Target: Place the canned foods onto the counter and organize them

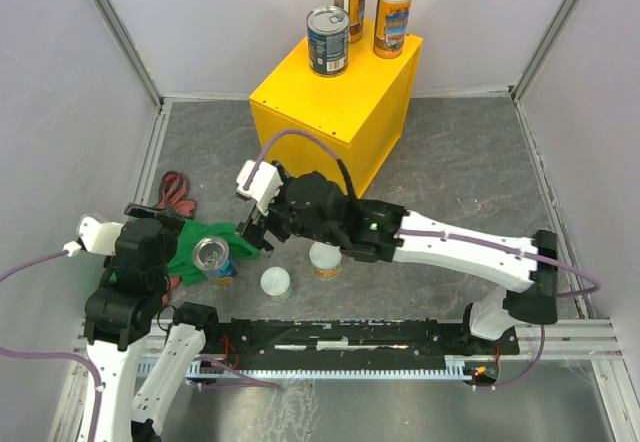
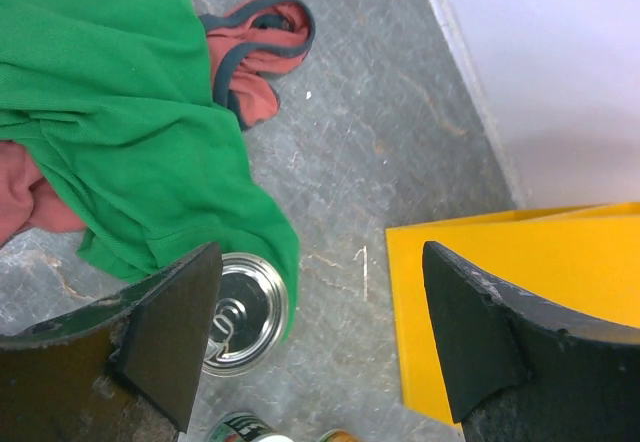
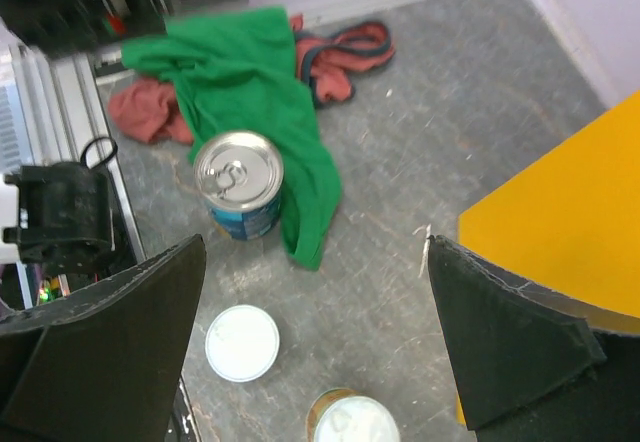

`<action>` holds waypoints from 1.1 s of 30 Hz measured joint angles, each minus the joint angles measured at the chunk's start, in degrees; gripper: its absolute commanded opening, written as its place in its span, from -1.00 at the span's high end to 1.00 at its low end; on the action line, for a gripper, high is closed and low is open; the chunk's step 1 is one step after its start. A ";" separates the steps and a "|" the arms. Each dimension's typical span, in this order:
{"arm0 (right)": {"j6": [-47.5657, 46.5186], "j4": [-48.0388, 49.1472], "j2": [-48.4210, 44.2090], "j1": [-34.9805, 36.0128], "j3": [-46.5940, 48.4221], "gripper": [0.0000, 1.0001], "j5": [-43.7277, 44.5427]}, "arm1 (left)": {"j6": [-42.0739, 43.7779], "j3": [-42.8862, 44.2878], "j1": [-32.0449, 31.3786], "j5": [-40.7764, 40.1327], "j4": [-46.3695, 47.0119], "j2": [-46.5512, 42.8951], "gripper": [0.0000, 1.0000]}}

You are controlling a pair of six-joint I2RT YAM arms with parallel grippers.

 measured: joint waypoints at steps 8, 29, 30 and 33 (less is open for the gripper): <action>3.02 4.07 11.39 -0.02 -3.21 -0.98 -4.90 | -3.45 5.77 0.00 -2.08 -3.87 0.00 -0.74; 5.25 7.93 29.94 -0.09 2.89 -0.98 -14.47 | -4.83 8.07 0.00 -1.20 -7.72 -2.89 -0.74; 5.25 7.98 30.32 -0.09 3.28 -0.99 -14.69 | -4.83 7.98 0.00 -1.20 -7.56 -3.19 -0.74; 5.20 8.26 31.32 -0.13 4.31 -0.98 -14.95 | -4.81 7.32 0.00 -1.07 -6.75 -4.52 -0.73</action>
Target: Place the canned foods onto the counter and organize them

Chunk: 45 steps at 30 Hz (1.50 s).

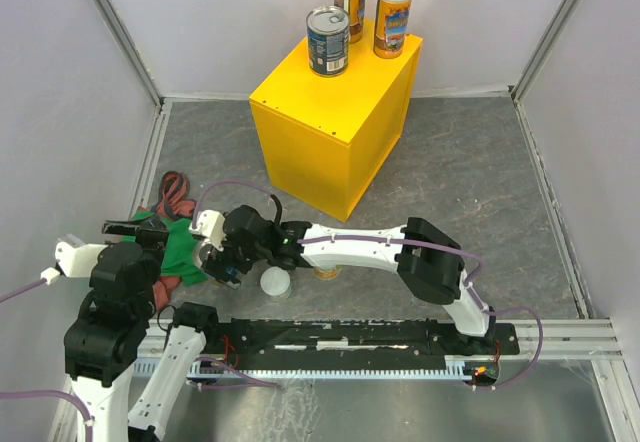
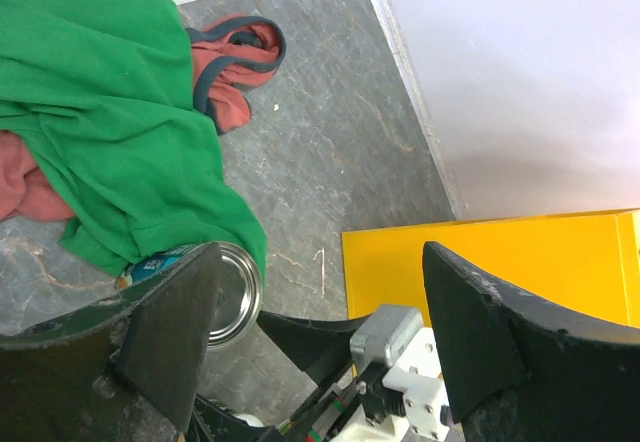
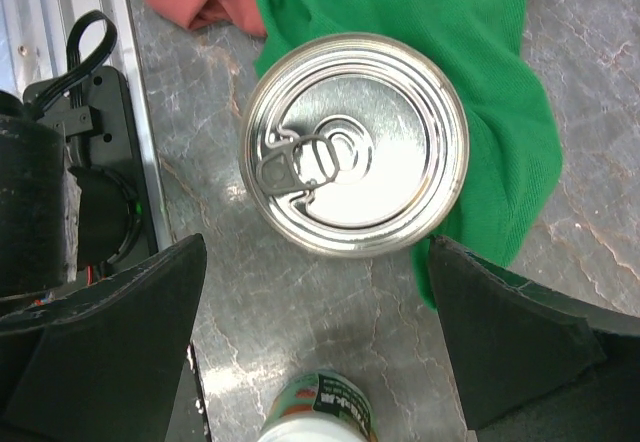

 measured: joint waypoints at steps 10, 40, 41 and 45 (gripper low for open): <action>-0.87 2.43 3.85 -0.22 2.62 -0.99 1.18 | 0.13 -0.44 -0.39 1.20 1.92 -0.42 -0.73; -0.76 5.60 10.34 -1.77 9.03 0.93 -0.92 | 2.56 0.26 -5.05 -1.88 1.99 0.57 -0.72; -0.74 5.62 10.32 -1.81 9.01 0.97 -1.05 | 2.56 0.17 -5.09 -1.88 1.99 0.44 -0.72; -0.83 5.81 9.86 -1.81 8.31 0.98 -1.03 | 2.56 -0.52 -5.11 -1.90 2.03 0.04 -0.72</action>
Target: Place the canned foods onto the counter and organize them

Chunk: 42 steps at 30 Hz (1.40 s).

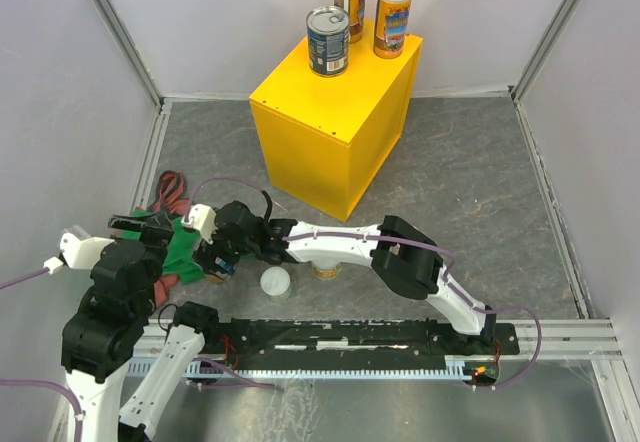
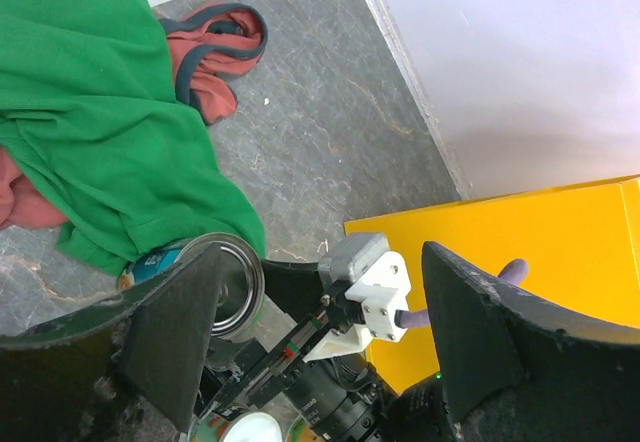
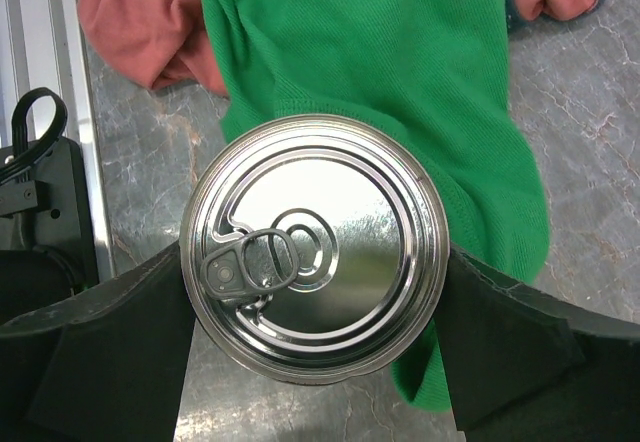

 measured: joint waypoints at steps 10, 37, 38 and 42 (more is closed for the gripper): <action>-0.22 -3.39 -4.15 -0.02 -3.87 0.97 0.13 | 0.00 -1.66 -0.09 -0.37 0.52 -1.18 -0.72; -3.13 -13.60 -25.05 0.87 -7.02 0.97 1.07 | -0.02 -4.26 -0.63 -3.02 4.85 -2.60 -0.70; -3.48 -14.14 -25.99 0.85 -7.02 0.98 1.36 | -0.02 -4.52 -0.63 -3.02 5.16 -2.60 -0.70; -5.05 -16.09 -29.20 0.85 -7.02 0.98 2.67 | -0.04 -5.31 -0.63 -2.99 6.16 -2.58 -0.69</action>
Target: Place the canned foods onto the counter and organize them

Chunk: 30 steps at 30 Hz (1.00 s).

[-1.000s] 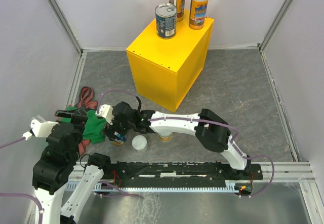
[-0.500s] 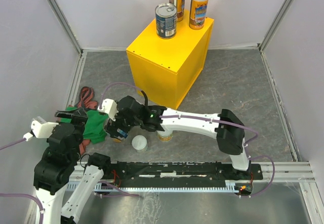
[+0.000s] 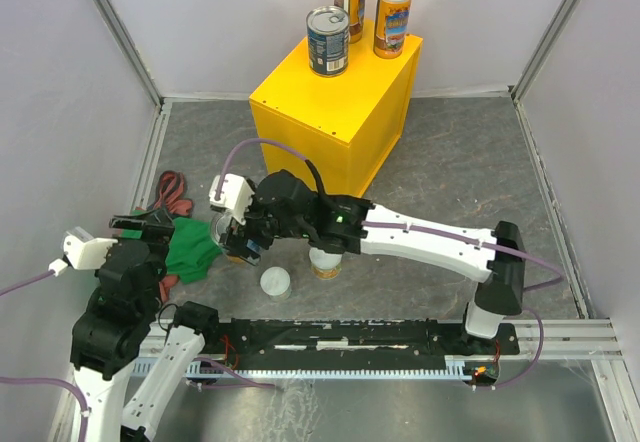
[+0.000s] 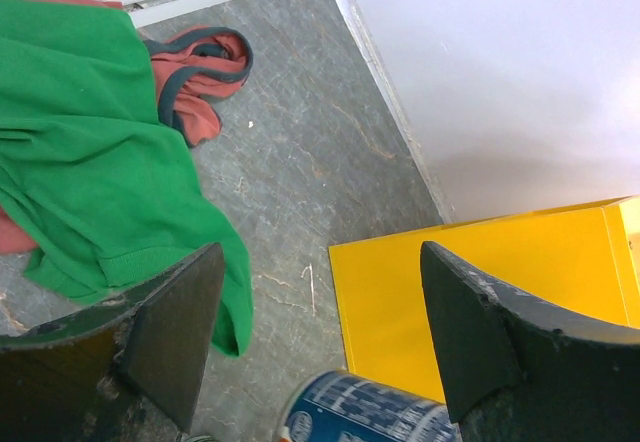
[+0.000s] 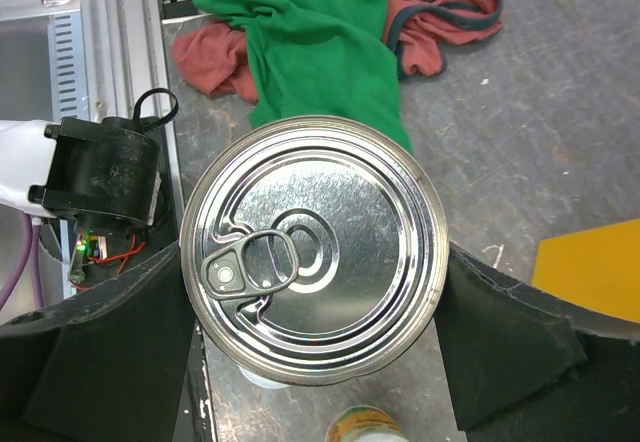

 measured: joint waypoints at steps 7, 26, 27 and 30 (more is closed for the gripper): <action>-2.38 -2.80 -4.22 0.00 0.09 0.98 2.43 | 0.02 -0.46 0.00 0.07 2.16 0.50 -0.69; -8.81 -10.62 -5.57 -1.49 15.23 0.98 8.24 | 0.02 -0.79 -0.04 0.52 3.93 0.92 -0.69; -9.18 -10.73 -5.57 -1.77 15.89 0.98 8.72 | 0.02 -0.87 -0.04 0.52 3.93 0.92 -0.69; -10.29 -11.58 -5.55 -3.10 18.34 0.98 10.14 | 0.02 -1.29 -0.04 0.59 3.91 0.85 -0.69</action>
